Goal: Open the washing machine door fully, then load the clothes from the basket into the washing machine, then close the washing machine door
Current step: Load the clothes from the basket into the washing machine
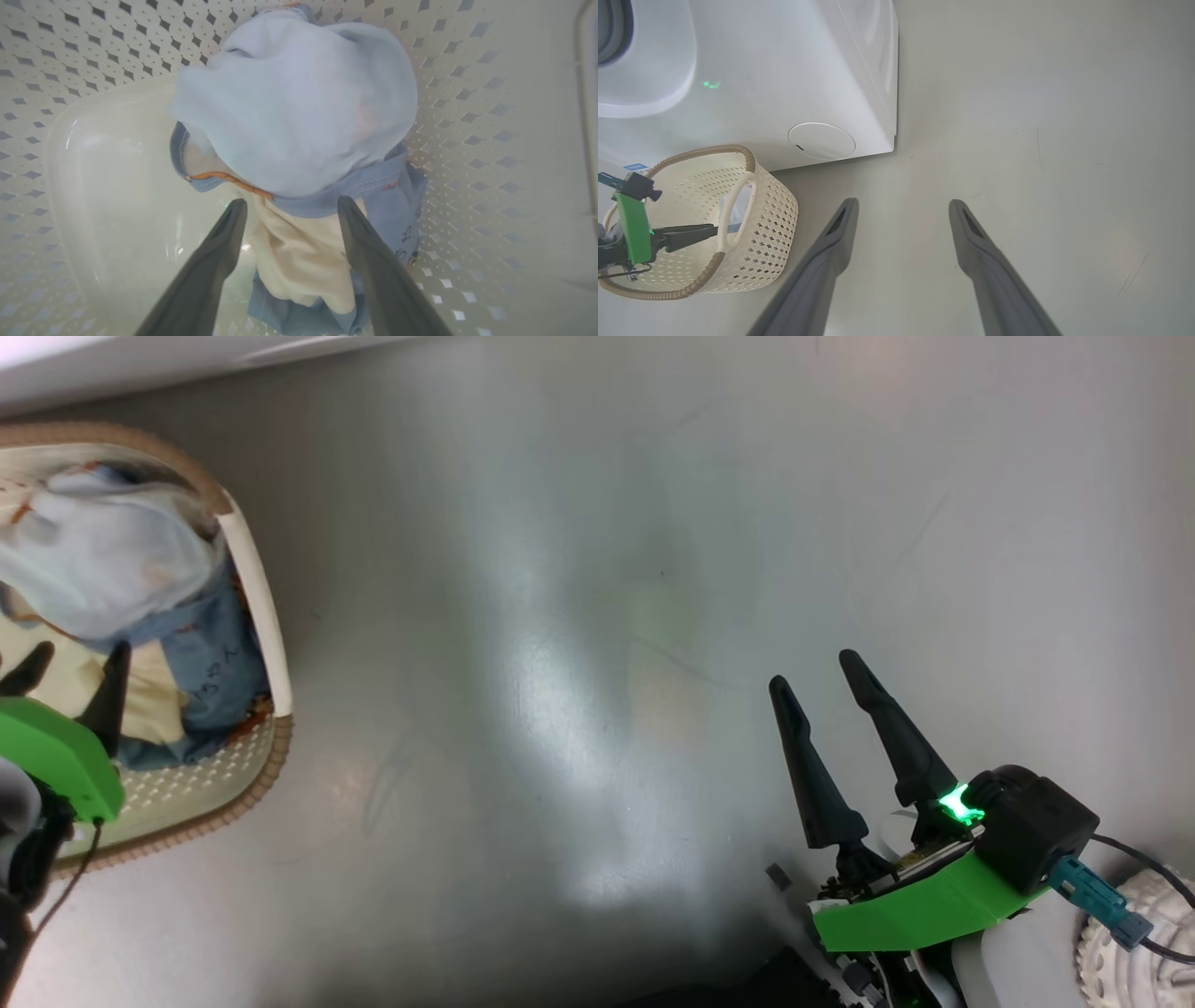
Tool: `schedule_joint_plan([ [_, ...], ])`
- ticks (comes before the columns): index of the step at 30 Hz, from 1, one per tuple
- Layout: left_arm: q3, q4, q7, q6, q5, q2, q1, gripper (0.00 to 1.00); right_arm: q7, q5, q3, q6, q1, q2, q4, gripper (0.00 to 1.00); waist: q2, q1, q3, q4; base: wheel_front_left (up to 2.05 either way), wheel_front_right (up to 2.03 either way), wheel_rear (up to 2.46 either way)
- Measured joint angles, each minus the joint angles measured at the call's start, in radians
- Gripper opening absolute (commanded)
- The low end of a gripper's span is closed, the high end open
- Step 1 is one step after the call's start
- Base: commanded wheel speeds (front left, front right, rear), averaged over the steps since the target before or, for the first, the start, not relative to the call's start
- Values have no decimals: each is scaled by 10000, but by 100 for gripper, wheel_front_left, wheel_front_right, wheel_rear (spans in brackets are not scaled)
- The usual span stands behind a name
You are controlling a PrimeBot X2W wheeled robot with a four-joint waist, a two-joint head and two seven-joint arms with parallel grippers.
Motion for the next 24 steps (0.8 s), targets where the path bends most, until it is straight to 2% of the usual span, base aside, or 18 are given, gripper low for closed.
schedule_joint_plan([
  [17, -1404, -982, 834, 0, -2871, 861, -864, 100, 0, 96, 94, 0, -154, 6, -109, 100, 0, 0, 797, -267, 0, 0, 0],
  [24, -1919, -932, 874, 0, -3290, 1239, -1261, 100, 0, 159, 234, 0, -185, 6, -173, 100, 0, 0, 1030, -480, 0, 0, 0],
])
